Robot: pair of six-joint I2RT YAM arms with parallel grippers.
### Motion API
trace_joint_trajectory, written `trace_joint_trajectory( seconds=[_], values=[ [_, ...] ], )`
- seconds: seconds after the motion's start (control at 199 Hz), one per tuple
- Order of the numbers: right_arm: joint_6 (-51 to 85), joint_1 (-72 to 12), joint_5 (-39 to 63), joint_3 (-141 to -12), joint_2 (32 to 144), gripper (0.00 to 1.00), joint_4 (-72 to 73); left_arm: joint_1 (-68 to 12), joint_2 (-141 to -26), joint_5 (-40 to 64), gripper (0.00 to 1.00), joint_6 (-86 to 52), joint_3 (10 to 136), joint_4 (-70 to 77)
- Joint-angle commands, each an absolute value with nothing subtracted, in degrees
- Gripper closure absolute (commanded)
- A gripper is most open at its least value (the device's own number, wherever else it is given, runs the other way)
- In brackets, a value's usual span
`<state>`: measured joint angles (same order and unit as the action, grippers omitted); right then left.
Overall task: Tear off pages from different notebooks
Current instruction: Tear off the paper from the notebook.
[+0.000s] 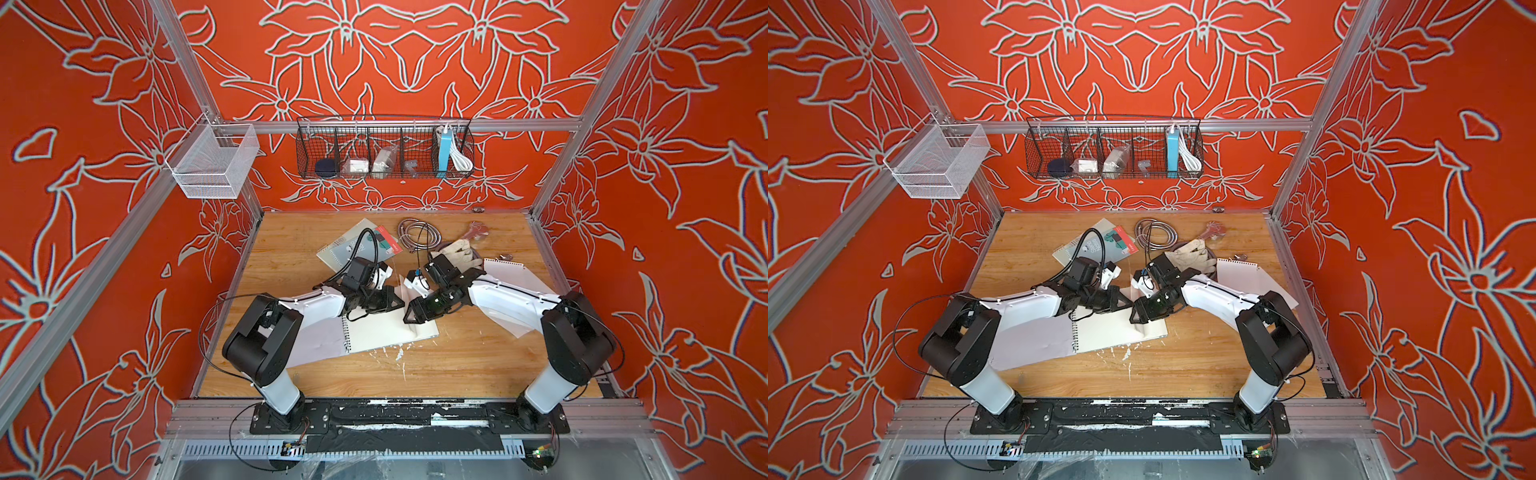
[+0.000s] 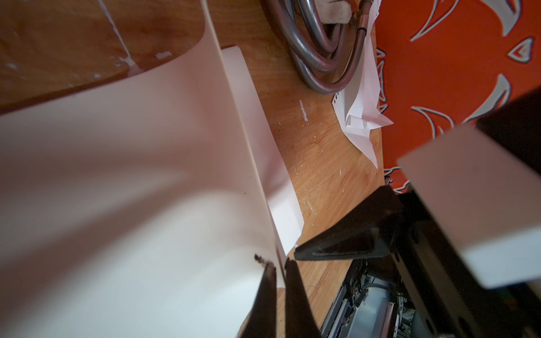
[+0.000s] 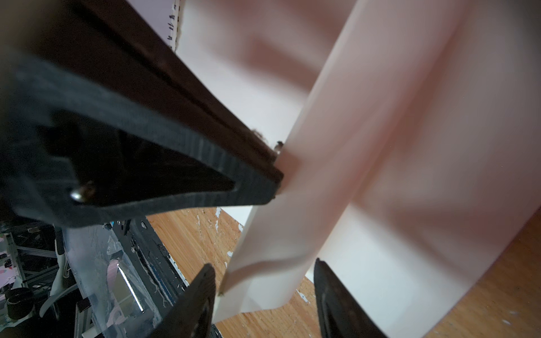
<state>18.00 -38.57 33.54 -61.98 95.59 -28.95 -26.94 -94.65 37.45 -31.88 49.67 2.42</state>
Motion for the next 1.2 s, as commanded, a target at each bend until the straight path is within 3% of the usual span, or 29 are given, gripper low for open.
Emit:
trace_joint_trajectory(
  seconds=[0.0, 1.194],
  values=[
    [16.99, -38.85, 32.93, -62.23, 95.2, 0.44, -29.78, -26.72, -94.32, 38.23, 1.0, -30.63, 49.82, 1.93],
    [16.12, -38.8, 30.43, -60.64, 95.18, 0.49, -31.03, -26.72, -94.39, 38.41, 1.0, -30.5, 49.74, 2.02]
  ],
)
